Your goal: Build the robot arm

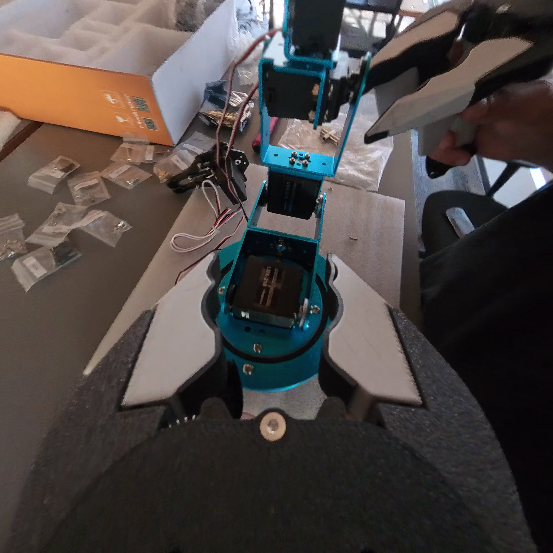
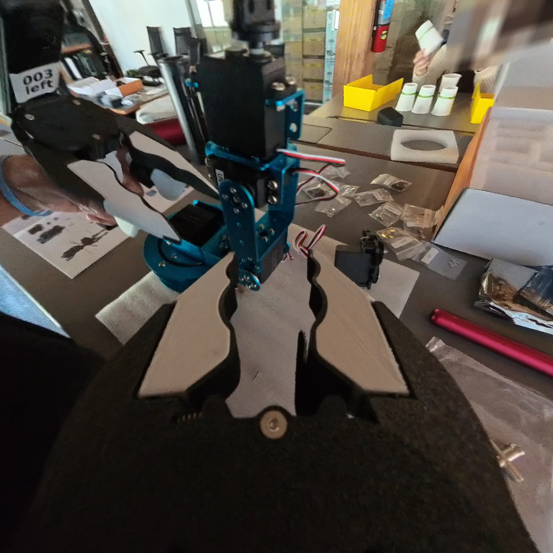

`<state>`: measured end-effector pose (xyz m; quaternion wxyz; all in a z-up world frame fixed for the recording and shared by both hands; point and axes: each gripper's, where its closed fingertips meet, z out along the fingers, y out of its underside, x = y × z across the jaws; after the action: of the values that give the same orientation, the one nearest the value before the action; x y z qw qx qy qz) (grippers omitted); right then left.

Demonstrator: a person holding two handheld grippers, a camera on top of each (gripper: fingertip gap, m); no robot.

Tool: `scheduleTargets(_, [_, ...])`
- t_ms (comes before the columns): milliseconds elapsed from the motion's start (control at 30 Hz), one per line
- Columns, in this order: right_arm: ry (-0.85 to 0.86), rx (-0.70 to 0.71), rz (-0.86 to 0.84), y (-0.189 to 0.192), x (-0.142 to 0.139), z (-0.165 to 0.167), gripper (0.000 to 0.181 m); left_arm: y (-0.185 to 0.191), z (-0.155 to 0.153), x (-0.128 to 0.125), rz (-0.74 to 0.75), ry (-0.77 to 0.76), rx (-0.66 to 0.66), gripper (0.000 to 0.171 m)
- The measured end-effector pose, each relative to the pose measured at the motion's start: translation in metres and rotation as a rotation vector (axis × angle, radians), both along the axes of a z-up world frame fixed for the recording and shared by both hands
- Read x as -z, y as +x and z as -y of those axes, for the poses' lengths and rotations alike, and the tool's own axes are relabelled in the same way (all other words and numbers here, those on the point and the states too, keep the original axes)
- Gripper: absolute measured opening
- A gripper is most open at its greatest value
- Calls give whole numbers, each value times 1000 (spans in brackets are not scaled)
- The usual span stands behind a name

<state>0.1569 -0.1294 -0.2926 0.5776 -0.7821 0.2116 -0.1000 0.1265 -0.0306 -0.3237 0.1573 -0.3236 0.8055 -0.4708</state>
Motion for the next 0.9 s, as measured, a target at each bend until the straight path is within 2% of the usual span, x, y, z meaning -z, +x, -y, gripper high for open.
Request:
scheduleTargets(133, [-39, -75, -59, 8, 19, 20, 44, -18, -15, -16, -40, -60, -96, 71])
scheduleTargets(300, [-198, -112, -117, 32, 57, 50, 45, -36, -27, -41, -19, -108, -266, 68])
scheduleTargets(500, [-186, -245, -235, 39, 70, 45, 42, -38, -19, -48, 13, -127, -431, 63])
scheduleTargets(633, [-104, -410, -212, 25, 59, 22, 50, -38, -21, -27, -17, -44, -545, 68])
scheduleTargets(767, [0, -536, -107, 8, 48, -18, 74, -38, -27, 13, -93, -24, -667, 106])
scheduleTargets(900, [12, -628, 2, 5, 50, -46, 76, -30, -28, 42, -122, -79, -781, 119])
